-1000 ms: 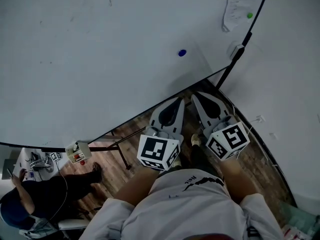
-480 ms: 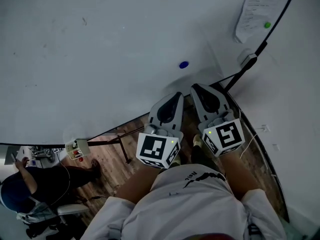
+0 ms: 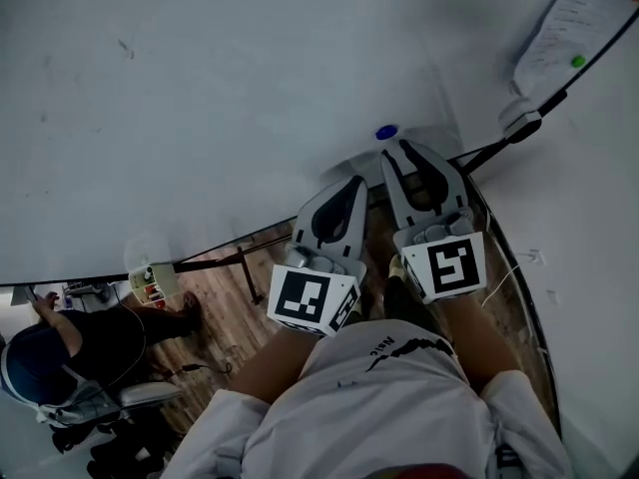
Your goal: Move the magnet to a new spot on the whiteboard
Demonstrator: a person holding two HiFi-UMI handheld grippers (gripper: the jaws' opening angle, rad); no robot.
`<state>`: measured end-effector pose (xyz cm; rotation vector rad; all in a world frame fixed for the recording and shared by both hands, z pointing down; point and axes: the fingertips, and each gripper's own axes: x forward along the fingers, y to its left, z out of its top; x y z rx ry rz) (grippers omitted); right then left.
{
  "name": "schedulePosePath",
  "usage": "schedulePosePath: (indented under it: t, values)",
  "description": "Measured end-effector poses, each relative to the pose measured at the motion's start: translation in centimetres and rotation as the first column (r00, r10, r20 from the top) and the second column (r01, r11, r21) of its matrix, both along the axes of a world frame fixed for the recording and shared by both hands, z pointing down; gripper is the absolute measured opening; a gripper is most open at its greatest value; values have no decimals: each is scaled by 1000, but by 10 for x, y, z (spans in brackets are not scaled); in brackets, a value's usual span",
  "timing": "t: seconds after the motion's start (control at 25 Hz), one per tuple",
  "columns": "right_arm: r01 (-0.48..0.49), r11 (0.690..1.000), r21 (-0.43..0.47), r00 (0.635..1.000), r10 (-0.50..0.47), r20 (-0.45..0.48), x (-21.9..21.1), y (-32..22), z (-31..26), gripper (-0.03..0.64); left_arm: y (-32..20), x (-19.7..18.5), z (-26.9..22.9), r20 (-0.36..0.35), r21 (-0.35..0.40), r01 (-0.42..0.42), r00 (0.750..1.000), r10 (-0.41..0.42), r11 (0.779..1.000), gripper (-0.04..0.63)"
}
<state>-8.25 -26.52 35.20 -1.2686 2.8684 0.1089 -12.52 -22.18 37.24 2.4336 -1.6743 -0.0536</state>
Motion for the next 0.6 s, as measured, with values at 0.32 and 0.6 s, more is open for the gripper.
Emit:
schedulePosePath:
  t: [0.32, 0.6]
  values:
    - [-75, 996, 55, 997, 76, -20, -13, -10, -8, 127, -2, -13, 6, -3, -20, 5, 1000, -5, 1000, 11]
    - [-128, 990, 58, 991, 131, -43, -14, -14, -7, 127, 0, -16, 8, -5, -24, -11, 1000, 10, 1000, 12]
